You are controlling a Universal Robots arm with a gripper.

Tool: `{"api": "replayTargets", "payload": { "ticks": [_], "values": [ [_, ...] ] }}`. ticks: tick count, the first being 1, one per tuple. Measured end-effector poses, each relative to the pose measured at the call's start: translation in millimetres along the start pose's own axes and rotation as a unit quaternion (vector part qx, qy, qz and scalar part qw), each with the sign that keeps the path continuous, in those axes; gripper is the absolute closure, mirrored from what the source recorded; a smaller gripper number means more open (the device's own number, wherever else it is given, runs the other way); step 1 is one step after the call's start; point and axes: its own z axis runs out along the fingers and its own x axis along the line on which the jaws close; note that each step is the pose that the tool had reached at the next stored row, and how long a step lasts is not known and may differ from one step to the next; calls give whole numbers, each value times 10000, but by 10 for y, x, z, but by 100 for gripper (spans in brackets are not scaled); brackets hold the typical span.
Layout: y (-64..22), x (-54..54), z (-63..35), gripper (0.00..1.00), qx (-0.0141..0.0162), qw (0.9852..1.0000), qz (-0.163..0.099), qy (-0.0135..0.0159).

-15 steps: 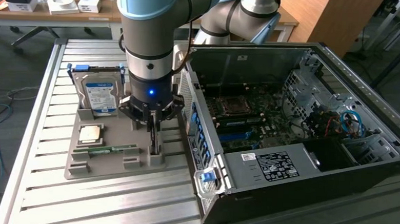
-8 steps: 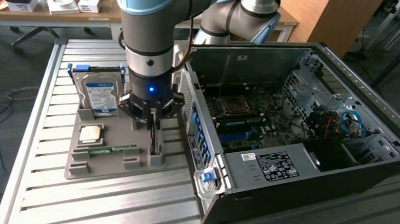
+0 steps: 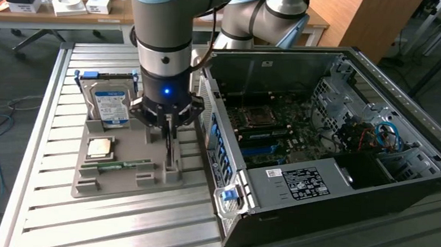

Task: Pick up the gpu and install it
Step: 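Pick up the gpu and move the gpu toward the slot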

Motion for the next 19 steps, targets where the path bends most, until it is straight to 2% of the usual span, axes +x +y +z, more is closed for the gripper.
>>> {"api": "replayTargets", "payload": {
  "ticks": [9,19],
  "values": [
    [7,-4,-168,74,0,10000,0,1],
    [10,-5,-216,74,0,10000,0,0]
  ]
}}
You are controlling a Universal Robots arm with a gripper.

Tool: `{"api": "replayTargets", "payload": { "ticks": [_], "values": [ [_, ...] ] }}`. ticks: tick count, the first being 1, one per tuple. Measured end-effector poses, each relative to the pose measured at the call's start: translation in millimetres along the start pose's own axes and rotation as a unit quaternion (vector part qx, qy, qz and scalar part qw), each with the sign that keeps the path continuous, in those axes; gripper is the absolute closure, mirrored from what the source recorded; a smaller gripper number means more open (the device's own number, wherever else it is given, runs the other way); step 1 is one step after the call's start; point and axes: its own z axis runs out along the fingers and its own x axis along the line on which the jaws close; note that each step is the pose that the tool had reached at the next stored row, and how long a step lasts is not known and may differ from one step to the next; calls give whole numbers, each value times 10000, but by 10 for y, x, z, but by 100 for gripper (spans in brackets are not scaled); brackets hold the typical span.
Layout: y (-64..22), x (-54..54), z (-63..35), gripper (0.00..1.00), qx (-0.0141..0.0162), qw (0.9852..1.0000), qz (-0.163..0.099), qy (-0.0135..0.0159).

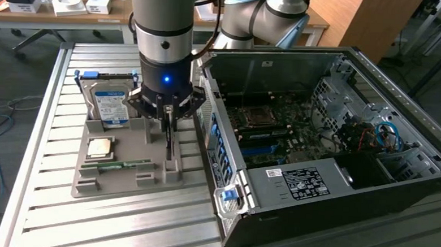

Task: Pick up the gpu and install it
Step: 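Pick up the gpu and move the gpu toward the slot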

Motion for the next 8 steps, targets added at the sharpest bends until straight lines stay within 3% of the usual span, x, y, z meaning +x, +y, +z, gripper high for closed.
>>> {"api": "replayTargets", "payload": {
  "ticks": [8],
  "values": [
    [2,-1,-57,74,1,10000,0,1]
  ]
}}
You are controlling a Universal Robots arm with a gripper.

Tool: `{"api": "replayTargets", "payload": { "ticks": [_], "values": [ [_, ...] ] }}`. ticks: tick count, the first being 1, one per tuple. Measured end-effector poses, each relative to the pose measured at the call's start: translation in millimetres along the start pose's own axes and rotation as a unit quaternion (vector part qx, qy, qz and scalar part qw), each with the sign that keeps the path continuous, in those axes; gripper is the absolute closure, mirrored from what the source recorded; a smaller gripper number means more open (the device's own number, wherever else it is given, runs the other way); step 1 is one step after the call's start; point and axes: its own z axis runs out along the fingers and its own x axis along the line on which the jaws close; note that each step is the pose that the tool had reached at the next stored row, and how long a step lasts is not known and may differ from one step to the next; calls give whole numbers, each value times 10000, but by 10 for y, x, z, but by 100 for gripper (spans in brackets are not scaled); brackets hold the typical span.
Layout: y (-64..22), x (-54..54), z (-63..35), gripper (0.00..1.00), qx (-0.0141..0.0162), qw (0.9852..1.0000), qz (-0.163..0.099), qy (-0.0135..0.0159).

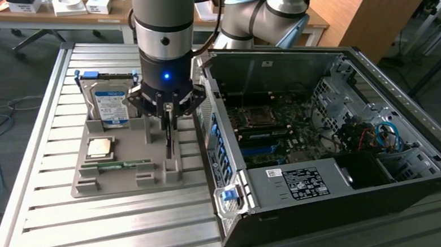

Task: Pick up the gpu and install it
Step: 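Pick up the gpu and move the gpu toward the slot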

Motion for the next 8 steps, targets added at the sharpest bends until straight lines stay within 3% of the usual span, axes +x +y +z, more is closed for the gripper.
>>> {"api": "replayTargets", "payload": {
  "ticks": [8],
  "values": [
    [3,-1,-65,74,0,10000,0,0]
  ]
}}
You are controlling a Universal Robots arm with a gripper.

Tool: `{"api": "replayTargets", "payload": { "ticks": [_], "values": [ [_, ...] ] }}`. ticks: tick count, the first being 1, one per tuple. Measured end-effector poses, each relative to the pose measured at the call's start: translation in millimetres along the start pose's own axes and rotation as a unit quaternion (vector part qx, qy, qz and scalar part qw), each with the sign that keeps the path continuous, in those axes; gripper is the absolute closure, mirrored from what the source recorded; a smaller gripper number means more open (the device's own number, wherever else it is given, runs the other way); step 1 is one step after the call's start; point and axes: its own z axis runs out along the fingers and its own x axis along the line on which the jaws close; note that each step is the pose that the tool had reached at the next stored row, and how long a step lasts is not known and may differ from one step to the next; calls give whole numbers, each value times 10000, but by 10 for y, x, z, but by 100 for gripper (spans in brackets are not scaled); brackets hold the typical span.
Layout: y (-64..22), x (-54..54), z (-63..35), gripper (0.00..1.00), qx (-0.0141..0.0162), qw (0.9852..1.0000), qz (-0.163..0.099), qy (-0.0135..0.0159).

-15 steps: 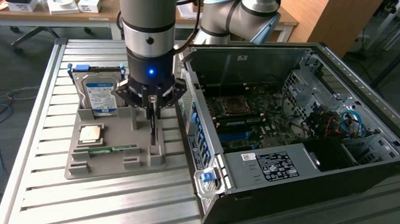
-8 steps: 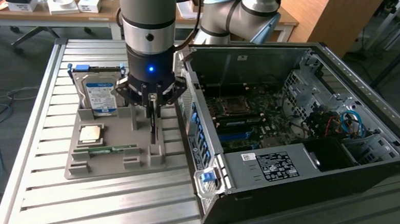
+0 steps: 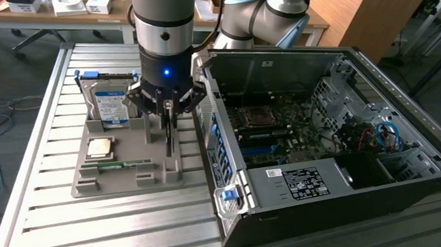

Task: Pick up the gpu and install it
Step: 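Pick up the gpu and move the gpu toward the slot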

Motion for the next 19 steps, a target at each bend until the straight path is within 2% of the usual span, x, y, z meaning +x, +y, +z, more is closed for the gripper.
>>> {"api": "replayTargets", "payload": {
  "ticks": [19],
  "values": [
    [4,-3,-100,74,1,10000,0,0]
  ]
}}
